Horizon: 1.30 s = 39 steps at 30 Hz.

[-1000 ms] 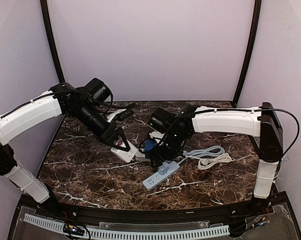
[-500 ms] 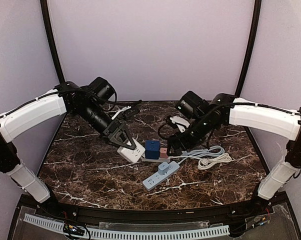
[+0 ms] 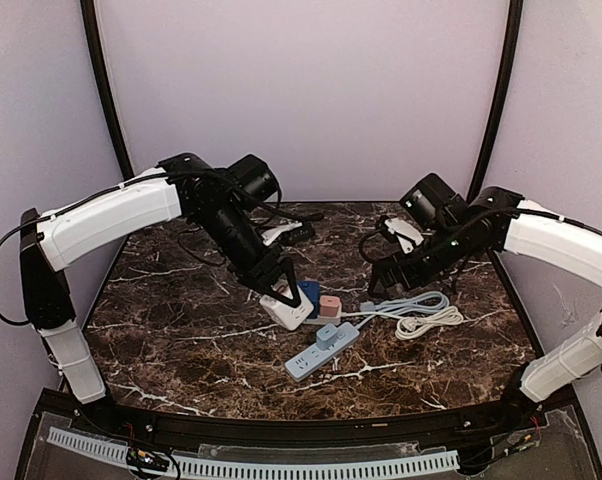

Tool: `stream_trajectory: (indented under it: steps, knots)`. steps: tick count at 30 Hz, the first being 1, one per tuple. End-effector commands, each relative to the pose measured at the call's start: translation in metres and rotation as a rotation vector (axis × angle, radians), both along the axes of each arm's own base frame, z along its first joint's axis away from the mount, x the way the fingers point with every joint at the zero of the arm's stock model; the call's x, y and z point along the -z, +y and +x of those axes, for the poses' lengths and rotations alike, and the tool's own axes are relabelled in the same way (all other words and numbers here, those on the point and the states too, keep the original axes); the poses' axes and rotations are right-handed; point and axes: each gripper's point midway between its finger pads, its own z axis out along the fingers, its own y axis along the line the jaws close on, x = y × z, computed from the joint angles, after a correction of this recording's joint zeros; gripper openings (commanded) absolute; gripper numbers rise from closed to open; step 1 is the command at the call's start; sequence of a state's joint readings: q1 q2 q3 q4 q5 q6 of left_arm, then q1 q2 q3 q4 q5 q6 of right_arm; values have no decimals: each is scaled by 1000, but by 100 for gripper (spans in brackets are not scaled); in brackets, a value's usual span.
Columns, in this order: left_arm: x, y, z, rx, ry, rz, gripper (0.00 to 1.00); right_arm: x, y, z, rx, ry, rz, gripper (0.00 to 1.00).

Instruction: Insert the plug

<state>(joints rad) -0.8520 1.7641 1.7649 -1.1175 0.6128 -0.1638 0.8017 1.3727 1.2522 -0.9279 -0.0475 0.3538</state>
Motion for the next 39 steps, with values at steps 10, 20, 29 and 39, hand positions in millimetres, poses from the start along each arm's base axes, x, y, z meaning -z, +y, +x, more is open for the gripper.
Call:
stream_trajectory:
  steps: [10, 20, 29, 39]
  knots:
    - [22, 9, 7, 44, -187, 215, 18, -16, -30, 13, 93, -99, -67, 99]
    - [41, 10, 1, 120, -194, 292, 17, -21, -26, 19, 128, -96, -52, 99]
    - [55, 6, -3, 156, -193, 326, 16, -21, -24, 19, 152, -82, -37, 99]
    - [79, -12, -6, 190, -170, 322, 16, -16, -27, 13, 164, -55, -35, 99]
